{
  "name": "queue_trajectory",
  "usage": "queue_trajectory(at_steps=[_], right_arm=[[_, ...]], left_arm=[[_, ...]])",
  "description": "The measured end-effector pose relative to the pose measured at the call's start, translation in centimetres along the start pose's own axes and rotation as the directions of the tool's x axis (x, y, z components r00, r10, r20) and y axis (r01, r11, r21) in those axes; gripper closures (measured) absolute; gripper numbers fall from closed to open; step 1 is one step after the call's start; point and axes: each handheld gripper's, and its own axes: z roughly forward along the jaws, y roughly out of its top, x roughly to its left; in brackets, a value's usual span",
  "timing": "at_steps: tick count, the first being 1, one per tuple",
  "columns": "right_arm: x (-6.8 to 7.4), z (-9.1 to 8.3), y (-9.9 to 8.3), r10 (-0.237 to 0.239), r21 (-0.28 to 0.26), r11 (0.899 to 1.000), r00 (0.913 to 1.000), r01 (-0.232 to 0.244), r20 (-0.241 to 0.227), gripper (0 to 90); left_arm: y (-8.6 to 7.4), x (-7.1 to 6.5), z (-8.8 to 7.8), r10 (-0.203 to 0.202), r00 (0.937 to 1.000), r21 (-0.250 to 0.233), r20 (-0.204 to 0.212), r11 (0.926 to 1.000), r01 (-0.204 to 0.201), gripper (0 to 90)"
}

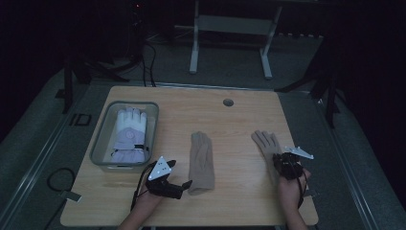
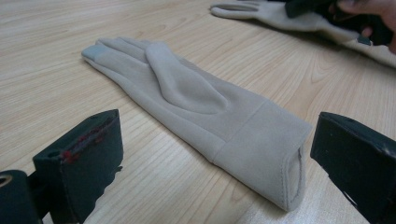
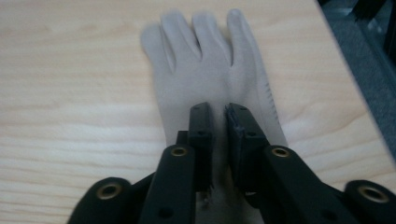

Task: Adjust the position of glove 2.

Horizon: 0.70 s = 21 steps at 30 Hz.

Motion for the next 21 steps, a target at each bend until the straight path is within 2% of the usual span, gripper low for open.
queue_trajectory(at_steps=[2,5,10,13,15,17,19,21], right_arm=[[-0.2,0.8,-0.4,0.005,0.03,1.0,0.9998,-0.005,-0.019,73.2],[-0.1,1.0,-0.4,-0.015,0.031,0.999,0.9996,0.016,-0.024,67.8],[0.0,0.8,-0.4,-0.025,0.025,0.999,0.9992,0.026,-0.031,65.7],[0.0,0.2,0.1,-0.059,0.013,0.998,0.9982,0.059,-0.006,64.8],[-0.1,-0.1,0.5,-0.091,0.013,0.996,0.9958,0.091,-0.012,62.6],[-0.4,-0.3,0.8,-0.127,-0.005,0.992,0.9905,0.127,-0.053,61.4],[-0.8,-0.3,1.1,-0.179,-0.014,0.984,0.9805,0.179,-0.08,60.4],[-1.6,-0.1,1.5,-0.203,-0.008,0.979,0.969,0.204,-0.141,58.4]], left_arm=[[0.0,-0.1,0.0,0.01,0.9999,0.003,0.007,0.9999,-0.01,2.5],[-0.1,-0.1,0.1,0.016,0.9998,0.007,0.011,0.9998,-0.016,2.5],[-0.1,0.0,0.0,0.015,0.9998,0.004,0.011,0.9999,-0.015,2.5],[-0.1,0.0,-0.1,0.013,0.9994,-0.011,0.031,0.9999,-0.013,2.5],[-0.2,0.1,0.0,0.01,0.999,-0.01,0.043,0.9999,-0.01,2.5],[-0.3,0.2,0.1,0.009,0.9992,-0.004,0.038,1.0,-0.009,2.5],[-0.3,0.2,0.1,0.009,0.9994,-0.002,0.034,1.0,-0.008,2.5],[-0.3,0.2,0.0,0.009,0.9994,-0.005,0.033,1.0,-0.009,2.5]])
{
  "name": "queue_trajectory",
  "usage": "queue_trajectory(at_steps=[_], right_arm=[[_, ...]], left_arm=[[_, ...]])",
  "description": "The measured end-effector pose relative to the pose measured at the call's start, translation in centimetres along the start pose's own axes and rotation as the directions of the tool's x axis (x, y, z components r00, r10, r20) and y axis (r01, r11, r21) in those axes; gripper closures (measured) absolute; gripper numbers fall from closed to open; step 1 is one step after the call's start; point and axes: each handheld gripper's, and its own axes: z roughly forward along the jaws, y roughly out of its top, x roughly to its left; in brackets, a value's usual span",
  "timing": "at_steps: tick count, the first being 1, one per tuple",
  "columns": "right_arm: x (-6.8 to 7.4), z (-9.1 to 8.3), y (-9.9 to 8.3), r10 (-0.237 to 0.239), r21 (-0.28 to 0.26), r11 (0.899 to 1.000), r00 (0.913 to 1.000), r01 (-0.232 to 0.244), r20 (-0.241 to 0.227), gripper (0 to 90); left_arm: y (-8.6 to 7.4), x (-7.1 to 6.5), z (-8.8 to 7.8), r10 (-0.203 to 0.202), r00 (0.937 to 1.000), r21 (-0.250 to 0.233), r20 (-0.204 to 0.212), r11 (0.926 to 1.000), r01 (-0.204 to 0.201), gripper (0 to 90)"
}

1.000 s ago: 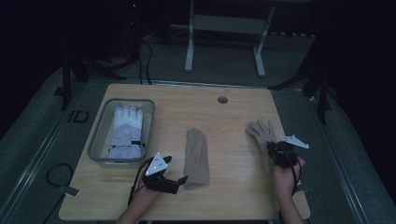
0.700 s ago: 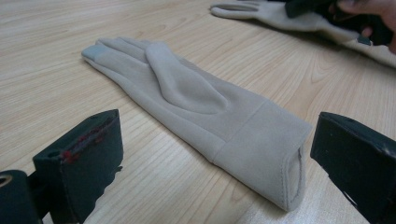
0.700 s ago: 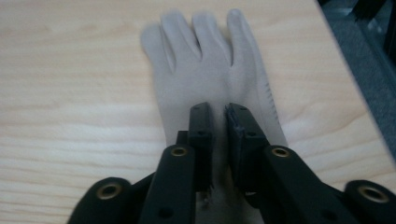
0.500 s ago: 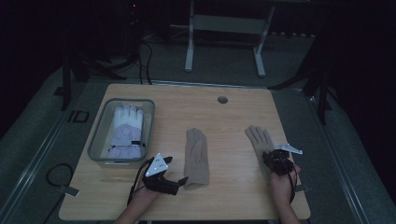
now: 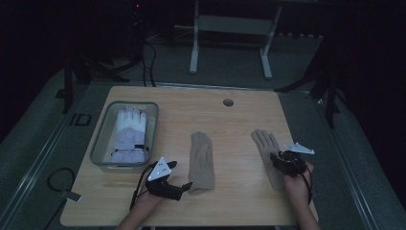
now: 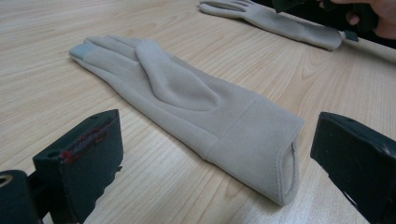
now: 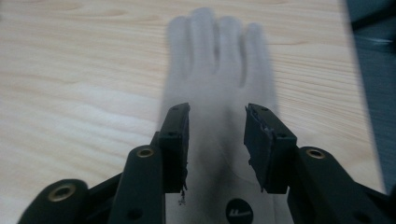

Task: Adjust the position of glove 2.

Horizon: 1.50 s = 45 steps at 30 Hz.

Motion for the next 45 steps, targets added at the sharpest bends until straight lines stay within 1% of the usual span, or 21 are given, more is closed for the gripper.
queue_trajectory(at_steps=[3,5,7,9,11,15,17,19,20,21,23,25,27,29,30,32,34,36,40,42,45], right_arm=[[-1.3,0.2,0.3,-0.04,0.018,0.999,0.9979,0.041,-0.05,54.9],[-2.1,0.5,0.5,-0.063,0.05,0.997,0.9976,0.064,-0.029,54.8],[-2.9,0.5,0.6,-0.077,0.044,0.996,0.995,0.08,-0.064,58.1],[-3.4,0.4,0.8,-0.106,0.04,0.993,0.9871,0.112,-0.12,58.4],[-3.7,0.4,0.9,-0.13,0.026,0.99,0.9758,0.137,-0.176,58.0],[-3.6,1.0,0.9,-0.175,0.017,0.983,0.962,0.183,-0.209,56.1],[-3.5,1.4,0.8,-0.186,0.012,0.981,0.9599,0.192,-0.21,54.8],[-3.4,2.0,0.5,-0.183,0.034,0.981,0.9649,0.193,-0.188,53.3],[-3.4,2.2,0.3,-0.167,0.044,0.983,0.9667,0.179,-0.194,52.7],[-3.4,2.4,0.0,-0.156,0.046,0.985,0.9676,0.168,-0.199,53.6],[-3.2,2.5,-0.5,-0.161,0.026,0.985,0.97,0.168,-0.182,57.0],[-2.8,2.4,-0.7,-0.156,0.01,0.987,0.9729,0.16,-0.171,66.9],[-2.2,2.3,-1.0,-0.156,-0.001,0.988,0.9779,0.157,-0.139,77.3],[-1.5,2.2,-1.0,-0.151,0.004,0.988,0.9841,0.152,-0.094,81.2],[-1.1,2.1,-0.9,-0.14,0.008,0.99,0.9876,0.141,-0.07,82.3],[-0.4,1.9,-0.6,-0.084,0.008,0.996,0.9956,0.084,-0.043,83.4],[0.6,1.4,-0.1,-0.05,-0.006,0.999,0.9985,0.05,-0.022,83.7],[1.8,0.8,0.5,-0.034,-0.028,0.999,0.9994,0.034,-0.01,83.8],[4.3,-0.5,2.1,-0.002,-0.069,0.998,0.9999,0.001,-0.013,83.8],[5.7,-1.0,2.8,0.027,-0.083,0.996,0.9993,-0.029,-0.027,83.8],[7.4,-1.3,3.4,0.04,-0.096,0.995,0.9989,-0.042,-0.024,83.8]], left_arm=[[0.0,0.0,-0.1,-0.005,1.0,-0.002,-0.004,1.0,0.005,2.5],[0.0,0.1,-0.1,-0.005,1.0,-0.002,-0.007,1.0,0.005,2.5],[-0.1,0.2,0.0,-0.006,0.9999,0.0,-0.008,1.0,0.006,2.5],[-0.1,0.2,0.0,-0.007,0.9999,0.002,-0.008,1.0,0.007,2.5],[-0.1,0.3,0.0,-0.007,0.9999,0.002,-0.01,1.0,0.007,2.5],[-0.1,0.2,0.0,-0.007,0.9999,0.002,-0.011,1.0,0.007,2.5],[-0.1,0.2,0.0,-0.005,0.9999,0.002,-0.014,1.0,0.005,2.5],[-0.1,0.2,0.0,-0.004,0.9998,0.004,-0.019,1.0,0.004,2.5],[-0.1,0.2,-0.1,-0.003,0.9997,0.002,-0.023,1.0,0.003,2.5],[-0.1,0.3,-0.1,-0.006,0.9998,0.002,-0.021,1.0,0.006,2.5],[-0.1,0.3,-0.1,-0.008,0.9997,-0.003,-0.022,1.0,0.008,2.6],[-0.1,0.3,-0.1,-0.006,0.9997,-0.003,-0.023,1.0,0.006,2.5],[-0.1,0.3,-0.1,-0.004,0.9997,-0.003,-0.023,1.0,0.004,2.5],[0.0,0.2,-0.1,-0.001,0.9997,-0.004,-0.023,1.0,0.001,2.5],[0.0,0.2,-0.1,-0.003,0.9997,-0.006,-0.022,1.0,0.002,2.5],[0.0,0.2,-0.1,-0.001,0.9997,-0.007,-0.026,1.0,0.001,2.5],[0.1,0.2,-0.2,-0.004,0.9997,-0.012,-0.025,0.9999,0.003,2.5],[0.1,0.2,-0.2,-0.002,0.9996,-0.014,-0.027,0.9999,0.001,2.5],[0.2,0.2,-0.4,-0.005,0.9995,-0.021,-0.032,0.9998,0.004,2.5],[0.2,0.3,-0.5,-0.005,0.9994,-0.024,-0.035,0.9997,0.004,2.5],[0.3,0.3,-0.7,-0.003,0.9991,-0.026,-0.042,0.9997,0.001,2.5]])
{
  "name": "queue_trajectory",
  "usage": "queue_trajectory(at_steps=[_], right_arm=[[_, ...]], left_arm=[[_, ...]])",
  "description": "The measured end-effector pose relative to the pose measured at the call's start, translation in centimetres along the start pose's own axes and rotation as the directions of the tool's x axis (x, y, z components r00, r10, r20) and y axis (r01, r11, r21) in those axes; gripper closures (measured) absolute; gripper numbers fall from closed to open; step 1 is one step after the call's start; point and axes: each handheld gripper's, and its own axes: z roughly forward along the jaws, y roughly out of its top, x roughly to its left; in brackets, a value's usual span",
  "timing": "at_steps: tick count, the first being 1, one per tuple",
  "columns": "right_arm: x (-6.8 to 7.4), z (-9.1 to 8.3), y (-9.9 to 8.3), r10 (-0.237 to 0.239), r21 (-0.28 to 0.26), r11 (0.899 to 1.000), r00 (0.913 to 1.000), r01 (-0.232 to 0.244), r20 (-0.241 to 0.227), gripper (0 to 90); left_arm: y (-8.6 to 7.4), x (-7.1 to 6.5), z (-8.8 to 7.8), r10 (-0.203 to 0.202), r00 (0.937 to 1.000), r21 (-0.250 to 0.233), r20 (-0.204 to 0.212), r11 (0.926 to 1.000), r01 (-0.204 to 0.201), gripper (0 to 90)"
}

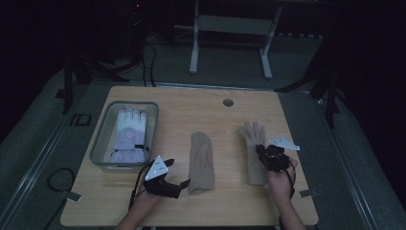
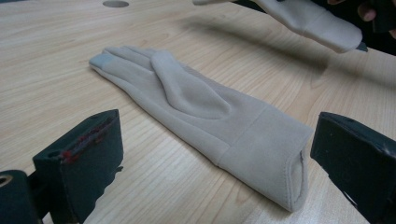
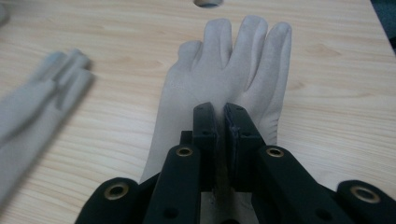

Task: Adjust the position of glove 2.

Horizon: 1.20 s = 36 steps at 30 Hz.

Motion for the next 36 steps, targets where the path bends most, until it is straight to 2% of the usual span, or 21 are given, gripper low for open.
queue_trajectory(at_steps=[3,6,9,10,12,14,17,20,24,26,28,31,36], right_arm=[[1.9,-0.1,0.6,0.026,-0.011,1.0,0.9997,-0.026,0.005,83.8],[3.8,-0.1,1.2,0.064,-0.015,0.998,0.9977,-0.065,-0.019,83.8],[6.0,0.0,1.6,0.078,-0.015,0.997,0.9961,-0.079,-0.042,83.7],[6.8,0.1,1.7,0.07,-0.01,0.997,0.9965,-0.071,-0.046,83.7],[8.2,0.2,1.8,0.091,-0.015,0.996,0.9931,-0.093,-0.073,83.7],[9.7,0.3,1.8,0.107,-0.013,0.994,0.9896,-0.109,-0.096,83.6],[11.9,0.6,1.8,0.095,0.001,0.995,0.9896,-0.095,-0.108,83.6],[13.6,0.9,1.9,0.103,0.002,0.995,0.9888,-0.103,-0.108,83.6],[14.9,1.6,1.7,0.136,0.005,0.991,0.9858,-0.136,-0.099,83.6],[15.3,2.0,1.4,0.164,0.017,0.986,0.9799,-0.163,-0.114,83.6],[15.9,2.4,1.1,0.155,0.02,0.988,0.9822,-0.154,-0.105,83.6],[16.7,3.3,0.6,0.146,0.037,0.989,0.9845,-0.143,-0.098,83.5],[17.1,4.8,-0.4,0.148,0.078,0.987,0.9855,-0.142,-0.083,83.1]], left_arm=[[0.1,0.0,-0.1,0.009,0.9999,0.003,-0.013,1.0,-0.009,2.5],[0.2,0.0,-0.2,0.023,0.9995,0.002,-0.021,0.9997,-0.023,2.5],[0.3,0.0,-0.3,0.03,0.9993,-0.001,-0.021,0.9996,-0.03,2.5],[0.3,0.0,-0.3,0.036,0.999,0.0,-0.025,0.9994,-0.036,2.5],[0.4,-0.1,-0.5,0.053,0.9977,0.002,-0.043,0.9986,-0.053,2.6],[0.5,0.0,-0.8,0.053,0.9969,-0.012,-0.059,0.9985,-0.054,2.6],[0.5,0.2,-1.3,0.043,0.997,-0.021,-0.064,0.9988,-0.044,2.6],[0.4,0.1,-1.8,0.042,0.9961,-0.027,-0.078,0.9986,-0.045,2.8],[0.4,-0.3,-2.1,0.056,0.9956,-0.043,-0.075,0.9974,-0.059,2.7],[0.4,-0.5,-2.0,0.064,0.9961,-0.043,-0.06,0.9968,-0.067,2.7],[0.5,-0.7,-1.9,0.073,0.9965,-0.044,-0.042,0.9962,-0.075,2.7],[0.5,-0.8,-1.7,0.082,0.9958,-0.036,-0.039,0.9958,-0.084,2.7],[0.3,-0.6,-1.6,0.053,0.9981,-0.031,-0.031,0.998,-0.054,2.7]])
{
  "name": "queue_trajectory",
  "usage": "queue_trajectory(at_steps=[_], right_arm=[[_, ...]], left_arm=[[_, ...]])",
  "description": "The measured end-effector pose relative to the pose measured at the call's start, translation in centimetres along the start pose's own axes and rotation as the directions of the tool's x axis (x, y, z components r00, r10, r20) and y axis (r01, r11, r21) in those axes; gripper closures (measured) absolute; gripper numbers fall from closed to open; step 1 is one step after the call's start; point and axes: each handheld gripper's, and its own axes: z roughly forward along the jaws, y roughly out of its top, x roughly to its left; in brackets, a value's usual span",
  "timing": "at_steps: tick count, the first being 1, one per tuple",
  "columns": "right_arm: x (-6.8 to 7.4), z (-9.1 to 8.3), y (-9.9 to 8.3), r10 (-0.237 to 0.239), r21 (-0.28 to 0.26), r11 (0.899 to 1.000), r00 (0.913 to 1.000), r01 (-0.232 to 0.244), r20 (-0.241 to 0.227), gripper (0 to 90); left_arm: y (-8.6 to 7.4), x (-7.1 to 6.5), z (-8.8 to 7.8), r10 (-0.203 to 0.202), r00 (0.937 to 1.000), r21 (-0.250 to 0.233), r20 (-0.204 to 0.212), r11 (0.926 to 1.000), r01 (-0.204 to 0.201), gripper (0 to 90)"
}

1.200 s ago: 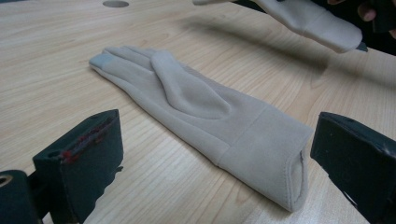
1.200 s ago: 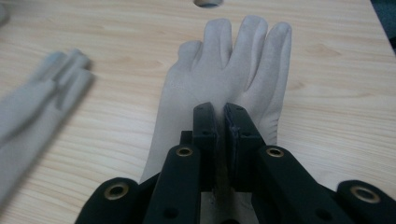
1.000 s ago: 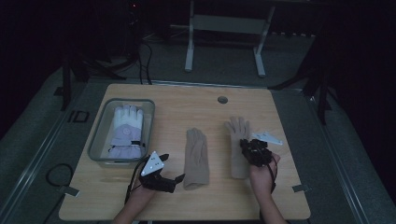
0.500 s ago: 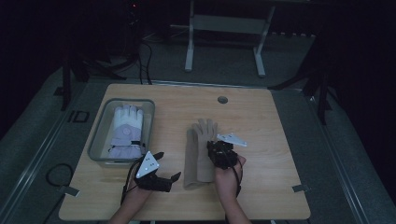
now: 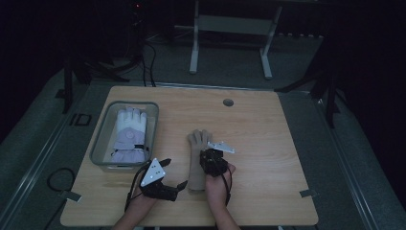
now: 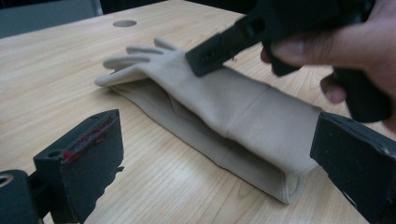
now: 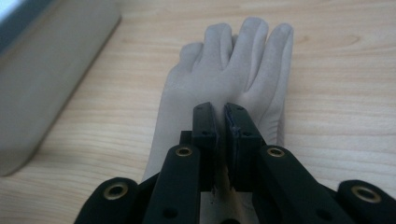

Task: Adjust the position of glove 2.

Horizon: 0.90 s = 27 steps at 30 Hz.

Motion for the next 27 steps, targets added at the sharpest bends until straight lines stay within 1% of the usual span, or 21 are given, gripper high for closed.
queue_trajectory(at_steps=[1,3,4,7,9,11,12,13,14,15,18,20,21,22,23,24,25,26,27], right_arm=[[0.0,0.3,-0.2,0.008,0.01,1.0,1.0,-0.008,0.003,82.8],[0.0,0.8,-0.6,0.006,0.018,1.0,0.9999,-0.006,0.011,81.8],[0.0,0.9,-0.8,0.005,0.025,1.0,0.9999,-0.005,0.011,81.4],[0.2,1.6,-1.3,-0.024,0.039,0.999,0.9995,0.023,0.019,78.8],[0.0,1.7,-1.5,-0.028,0.035,0.999,0.9994,0.027,0.02,77.6],[-0.3,1.7,-1.4,-0.012,0.039,0.999,0.9999,0.012,0.006,75.6],[-0.3,1.6,-1.3,-0.008,0.042,0.999,1.0,0.008,-0.002,73.1],[-0.3,1.5,-1.2,-0.015,0.04,0.999,0.9998,0.015,-0.012,71.1],[-0.4,1.3,-0.9,-0.033,0.037,0.999,0.9993,0.033,-0.016,68.0],[-0.5,1.1,-0.7,-0.045,0.032,0.998,0.9987,0.046,-0.023,62.8],[-1.5,0.4,0.2,-0.078,0.029,0.996,0.9942,0.081,-0.074,53.1],[-2.3,0.0,0.7,-0.1,0.034,0.994,0.9882,0.105,-0.116,44.5],[-2.7,-0.1,0.9,-0.111,0.042,0.992,0.9828,0.119,-0.147,39.2],[-3.1,-0.2,1.1,-0.097,0.067,0.991,0.9772,0.112,-0.189,36.9],[-3.5,-0.3,1.4,-0.11,0.084,0.988,0.9646,0.133,-0.24,30.7],[-3.6,-0.4,1.5,-0.127,0.083,0.985,0.9583,0.153,-0.256,26.1],[-3.8,-0.4,1.7,-0.147,0.079,0.981,0.9483,0.175,-0.282,21.6],[-4.1,-0.3,1.9,-0.166,0.074,0.977,0.9338,0.199,-0.317,16.3],[-4.3,0.0,2.1,-0.188,0.085,0.969,0.919,0.23,-0.347,14.4]], left_arm=[[0.0,0.0,0.0,-0.001,1.0,0.001,-0.001,1.0,0.001,2.7],[-0.1,0.0,0.1,0.015,0.9997,0.011,-0.018,0.9998,-0.014,2.7],[-0.1,0.0,0.1,0.016,0.9997,0.014,-0.021,0.9998,-0.016,2.7],[-0.2,0.0,0.1,-0.006,0.9999,0.013,-0.01,0.9999,0.006,2.7],[-0.2,0.0,0.1,-0.007,0.9999,0.015,-0.013,0.9999,0.007,2.7],[-0.3,0.1,0.2,-0.012,0.9998,0.021,-0.014,0.9997,0.013,2.7],[-0.3,0.1,0.2,-0.013,0.9998,0.027,-0.014,0.9996,0.013,2.7],[-0.4,0.2,0.3,-0.015,0.9998,0.031,-0.015,0.9994,0.015,2.7],[-0.4,0.2,0.3,-0.019,0.9997,0.027,-0.015,0.9994,0.019,2.7],[-0.5,0.2,0.4,-0.016,0.9998,0.029,-0.014,0.9994,0.016,2.8],[-0.6,0.1,0.5,-0.001,0.9998,0.038,-0.02,0.9993,0.002,2.9],[-0.7,0.1,0.6,-0.005,0.9998,0.04,-0.02,0.9992,0.006,3.3],[-0.7,0.1,0.7,-0.01,0.9998,0.04,-0.018,0.9991,0.011,3.4],[-0.8,0.2,0.7,-0.025,0.9997,0.043,0.005,0.9988,0.024,3.6],[-0.7,0.2,0.7,-0.044,0.9986,0.048,0.029,0.9979,0.042,3.6],[-0.8,0.2,0.8,-0.063,0.9966,0.049,0.053,0.997,0.061,3.5],[-0.8,0.2,0.8,-0.072,0.9956,0.049,0.06,0.9964,0.07,3.4],[-0.7,0.1,0.8,-0.076,0.9951,0.048,0.064,0.9962,0.073,3.4],[-0.7,0.1,0.8,-0.077,0.9949,0.046,0.065,0.9961,0.074,3.4]])
